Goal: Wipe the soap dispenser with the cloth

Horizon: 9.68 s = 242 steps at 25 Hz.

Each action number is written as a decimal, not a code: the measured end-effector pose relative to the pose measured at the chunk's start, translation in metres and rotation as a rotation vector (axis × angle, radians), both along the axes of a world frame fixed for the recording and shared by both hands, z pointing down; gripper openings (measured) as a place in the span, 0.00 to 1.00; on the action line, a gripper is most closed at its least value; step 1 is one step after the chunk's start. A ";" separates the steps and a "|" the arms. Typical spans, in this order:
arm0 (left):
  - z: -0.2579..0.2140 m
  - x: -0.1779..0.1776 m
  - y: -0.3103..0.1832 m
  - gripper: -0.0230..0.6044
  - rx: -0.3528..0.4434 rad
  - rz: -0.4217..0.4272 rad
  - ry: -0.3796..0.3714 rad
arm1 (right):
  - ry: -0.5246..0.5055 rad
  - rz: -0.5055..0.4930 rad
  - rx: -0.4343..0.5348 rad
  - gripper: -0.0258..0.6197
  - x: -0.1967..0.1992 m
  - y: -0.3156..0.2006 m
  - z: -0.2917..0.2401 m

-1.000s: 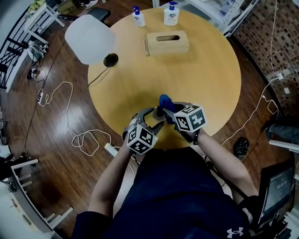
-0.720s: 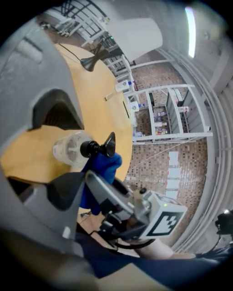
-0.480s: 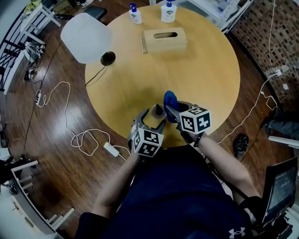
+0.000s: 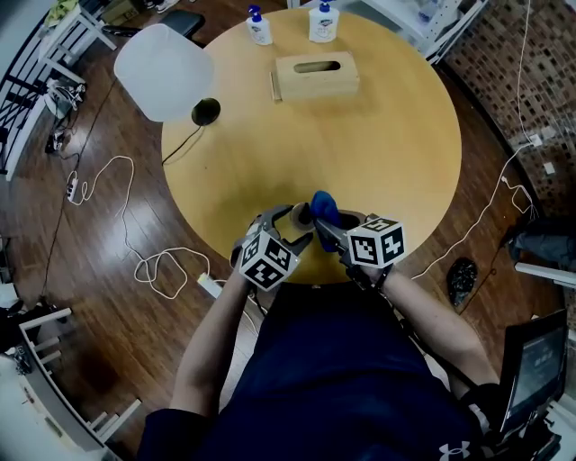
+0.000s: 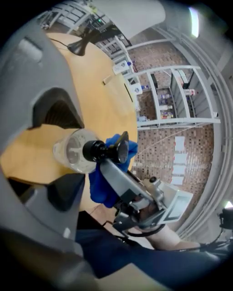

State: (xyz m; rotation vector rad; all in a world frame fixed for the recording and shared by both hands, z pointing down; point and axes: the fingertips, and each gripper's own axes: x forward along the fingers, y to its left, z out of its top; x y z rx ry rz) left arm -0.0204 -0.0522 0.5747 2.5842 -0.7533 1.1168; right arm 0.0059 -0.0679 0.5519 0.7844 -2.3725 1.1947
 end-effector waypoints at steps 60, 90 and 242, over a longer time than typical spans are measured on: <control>-0.032 0.001 0.021 0.33 0.011 0.205 -0.136 | 0.231 -0.411 0.015 0.19 0.017 0.030 -0.006; -0.028 0.014 0.042 0.25 -0.107 0.523 -0.125 | 0.247 -0.534 0.006 0.19 -0.014 0.012 0.002; -0.021 -0.137 0.024 0.25 -0.260 -1.059 0.757 | -0.178 -0.205 0.091 0.19 -0.112 0.042 -0.021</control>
